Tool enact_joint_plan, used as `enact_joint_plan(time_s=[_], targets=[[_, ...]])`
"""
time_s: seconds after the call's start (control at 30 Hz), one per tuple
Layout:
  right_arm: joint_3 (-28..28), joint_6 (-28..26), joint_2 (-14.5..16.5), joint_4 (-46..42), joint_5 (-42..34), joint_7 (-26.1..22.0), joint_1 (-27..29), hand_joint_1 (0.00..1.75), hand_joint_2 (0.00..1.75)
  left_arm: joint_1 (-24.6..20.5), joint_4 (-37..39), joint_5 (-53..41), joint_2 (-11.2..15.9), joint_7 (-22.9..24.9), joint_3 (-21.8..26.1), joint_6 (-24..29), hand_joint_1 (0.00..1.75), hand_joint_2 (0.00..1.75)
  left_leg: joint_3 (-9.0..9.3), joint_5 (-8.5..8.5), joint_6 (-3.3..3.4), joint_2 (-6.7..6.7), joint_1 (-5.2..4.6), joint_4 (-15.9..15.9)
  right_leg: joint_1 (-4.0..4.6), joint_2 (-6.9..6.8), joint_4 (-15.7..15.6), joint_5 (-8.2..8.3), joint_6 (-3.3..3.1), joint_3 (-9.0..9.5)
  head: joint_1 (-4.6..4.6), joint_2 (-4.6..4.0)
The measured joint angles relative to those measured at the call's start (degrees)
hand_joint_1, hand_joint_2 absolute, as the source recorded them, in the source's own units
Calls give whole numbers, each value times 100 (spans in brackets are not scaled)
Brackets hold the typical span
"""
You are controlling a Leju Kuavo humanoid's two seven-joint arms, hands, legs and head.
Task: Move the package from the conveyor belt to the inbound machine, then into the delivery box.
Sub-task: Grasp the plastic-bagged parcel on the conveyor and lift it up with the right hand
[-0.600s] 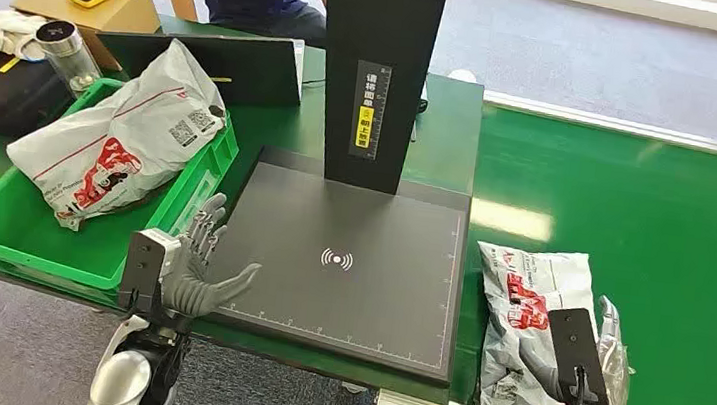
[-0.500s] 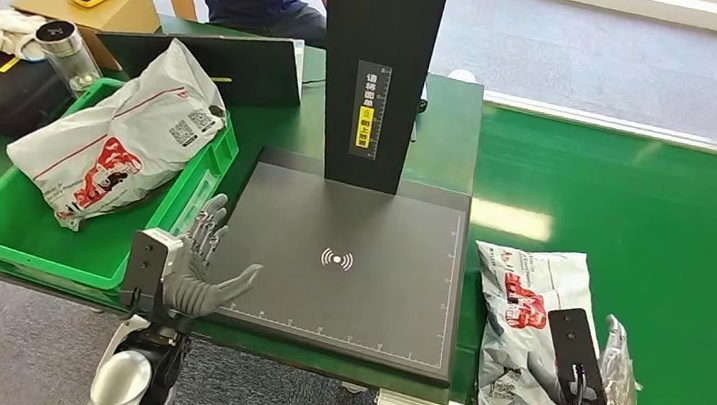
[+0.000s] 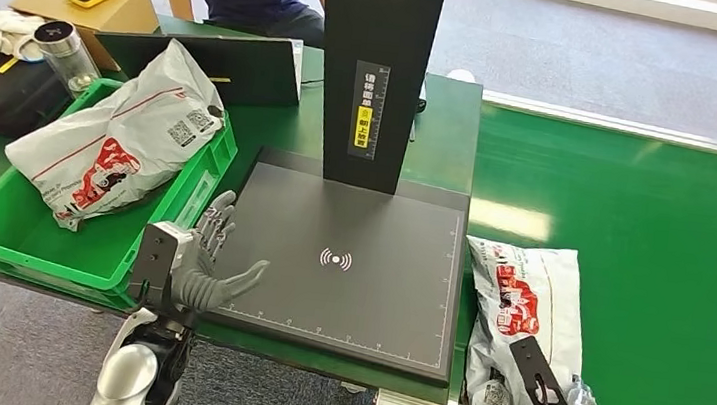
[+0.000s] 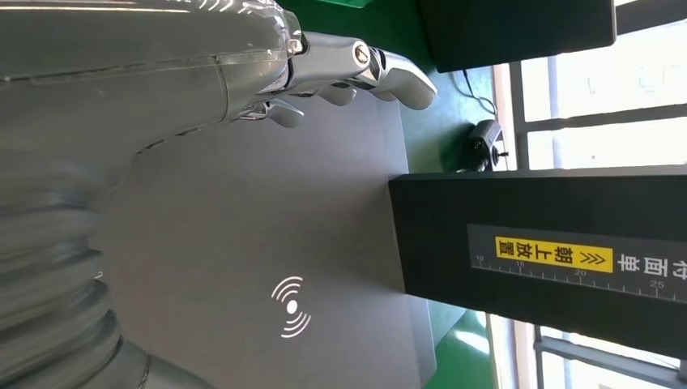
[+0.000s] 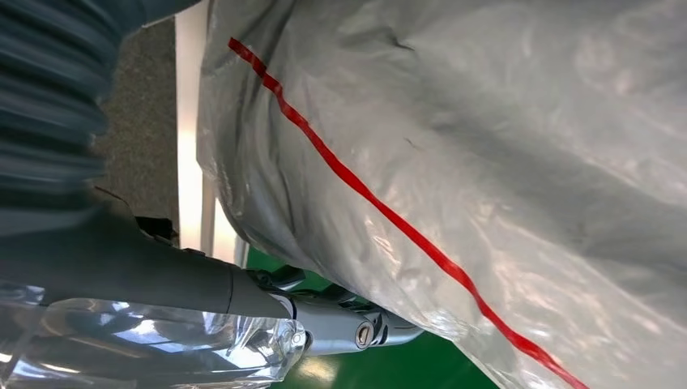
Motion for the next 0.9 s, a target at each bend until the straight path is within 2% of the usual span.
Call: enact_joint_plan(time_s=[0.03,0.07,0.17,0.2,0.23,0.57,0.77,0.9], targets=[[6,19,-14,82,-41,-52,-33,0,175,-3,7,1,0,1,-5,11,0,175,4,-1,-1,2,2,0,2,2,-1,0,0,3,1,0],[18,52,-27,143,-109,-114,-59,8,175,-6,14,1,0,2,-10,25,0,175,7,-3,-3,5,4,0,5,4,-1,0,-1,6,1,-1],[78,164,-64,216,-430,-330,-85,135,175,-11,34,7,1,8,-20,67,0,175,12,-4,-4,20,6,0,7,13,-2,0,-4,9,2,-1],[97,181,-82,228,-563,-407,-85,170,175,-11,38,11,2,9,-21,79,0,175,12,-4,-4,27,6,0,8,20,-2,2,-6,8,3,-1],[116,187,-101,235,-711,-487,-86,175,175,-11,40,16,3,10,-21,91,0,175,13,-4,-4,35,7,0,9,29,-2,5,-8,7,3,0],[412,-109,-191,-137,-2560,-1176,-39,175,175,10,33,81,17,15,-14,169,0,175,15,13,6,60,5,4,8,56,-1,39,8,7,2,0],[440,-321,-165,-538,-3313,-1650,40,175,175,16,33,102,17,9,1,175,0,175,-4,8,0,57,5,4,9,54,0,30,4,-9,2,0],[383,-663,-108,-814,-3852,-2122,91,175,175,18,33,105,17,-20,14,186,0,175,-17,5,-2,56,5,3,9,54,0,24,4,-22,1,-1]])
